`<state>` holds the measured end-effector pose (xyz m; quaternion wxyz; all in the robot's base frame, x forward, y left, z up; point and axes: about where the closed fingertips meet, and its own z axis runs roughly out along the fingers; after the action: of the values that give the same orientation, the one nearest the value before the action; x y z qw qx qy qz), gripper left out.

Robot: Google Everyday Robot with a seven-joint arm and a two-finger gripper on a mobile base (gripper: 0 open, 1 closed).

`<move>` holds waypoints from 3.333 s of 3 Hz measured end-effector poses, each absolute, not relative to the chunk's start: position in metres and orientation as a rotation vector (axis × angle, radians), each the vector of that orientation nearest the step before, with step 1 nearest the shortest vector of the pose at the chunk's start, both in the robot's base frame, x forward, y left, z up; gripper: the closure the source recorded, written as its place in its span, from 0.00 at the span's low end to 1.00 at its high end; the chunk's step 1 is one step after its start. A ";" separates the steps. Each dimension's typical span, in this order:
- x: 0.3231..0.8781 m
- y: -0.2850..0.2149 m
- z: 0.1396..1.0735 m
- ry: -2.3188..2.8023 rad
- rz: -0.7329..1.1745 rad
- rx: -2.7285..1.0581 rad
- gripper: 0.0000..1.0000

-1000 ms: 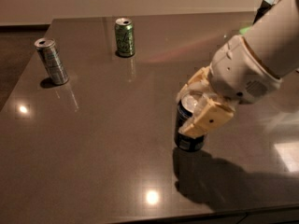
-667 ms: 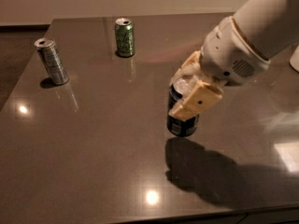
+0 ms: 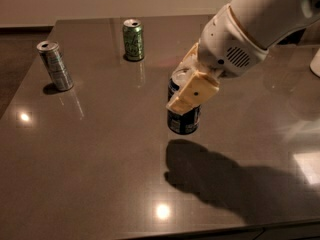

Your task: Move pepsi can near green can

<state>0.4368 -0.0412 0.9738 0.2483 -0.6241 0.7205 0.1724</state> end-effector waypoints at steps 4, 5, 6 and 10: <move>0.556 -0.014 0.978 2.016 0.308 -1.620 1.00; 0.601 0.000 0.977 2.016 0.319 -1.589 1.00; 0.643 0.003 0.977 2.016 0.331 -1.493 1.00; 0.738 0.005 0.939 2.109 0.310 -1.349 1.00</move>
Offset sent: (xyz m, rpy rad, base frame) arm 0.1008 0.0180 0.0062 -0.0537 -0.0848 -0.1256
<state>0.7382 0.0048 0.9385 0.3046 -0.5092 0.7964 0.1170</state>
